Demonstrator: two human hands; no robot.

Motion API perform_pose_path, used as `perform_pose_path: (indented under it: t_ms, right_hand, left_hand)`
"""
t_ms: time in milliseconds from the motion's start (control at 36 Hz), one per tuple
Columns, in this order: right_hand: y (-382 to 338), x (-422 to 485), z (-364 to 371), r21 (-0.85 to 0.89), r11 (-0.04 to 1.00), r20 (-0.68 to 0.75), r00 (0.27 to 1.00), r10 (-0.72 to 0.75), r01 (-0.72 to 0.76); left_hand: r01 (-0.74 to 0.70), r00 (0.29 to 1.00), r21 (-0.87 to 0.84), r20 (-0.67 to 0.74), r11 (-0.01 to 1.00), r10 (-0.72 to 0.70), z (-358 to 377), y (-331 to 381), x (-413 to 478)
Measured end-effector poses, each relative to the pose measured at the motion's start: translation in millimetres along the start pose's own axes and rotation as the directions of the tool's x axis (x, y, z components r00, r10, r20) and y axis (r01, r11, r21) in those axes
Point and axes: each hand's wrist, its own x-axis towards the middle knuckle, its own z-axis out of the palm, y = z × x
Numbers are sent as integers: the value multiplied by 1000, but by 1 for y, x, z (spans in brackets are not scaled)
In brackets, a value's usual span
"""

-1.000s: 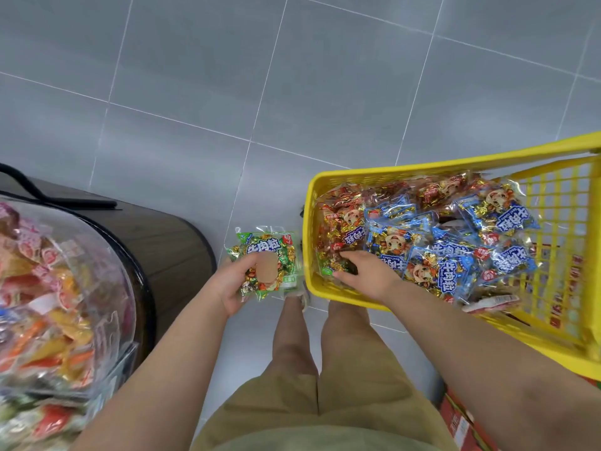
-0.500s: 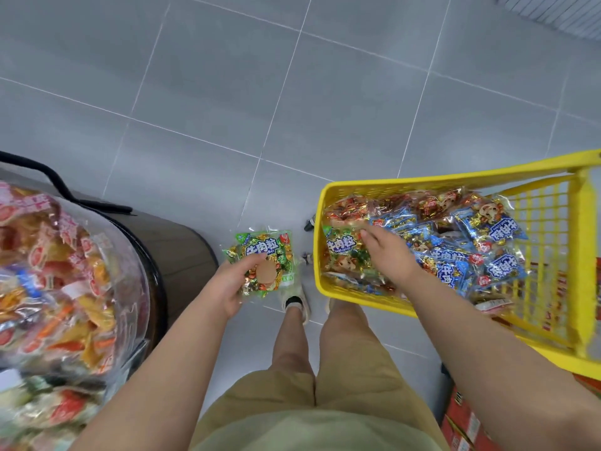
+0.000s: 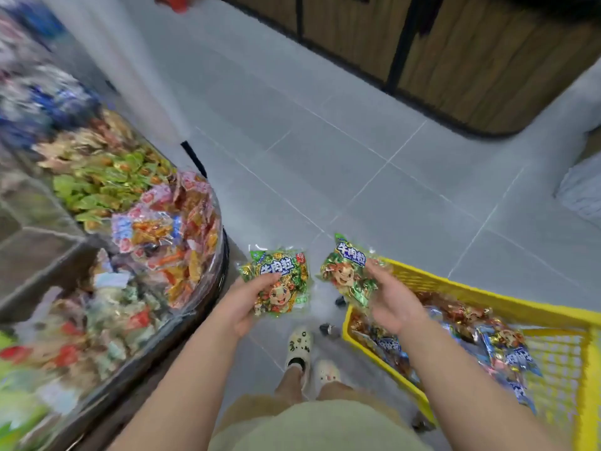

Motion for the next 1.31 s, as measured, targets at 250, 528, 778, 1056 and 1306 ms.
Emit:
perform_pose_path:
  t_ms: [250,528,778,1056,1306]
  right_hand:
    - [59,10,94,-271,940,154,954,256,-209]
    - [183,14,198,-550,804,178,908,379,-227]
    - [312,8,287,-752,629,190,849,492,-196]
    - [392,10,353,-869,484,160,870,466,-100]
    - [419,40,415,-921,367,294,853,431,132]
  left_hand:
    - [-177,966,-376,-241,910,88,-112,-49,-88]
    - [-325,902,-567,-427,757,67,-261,-118,-152]
    - [-370,834,-567,-551,736,-5,-402,-159,-192]
    - [-401,751,-434,-660,807,19,-486,-188,-214]
    - [-465,603,-366,-798,806,-15,-522,-184,-207]
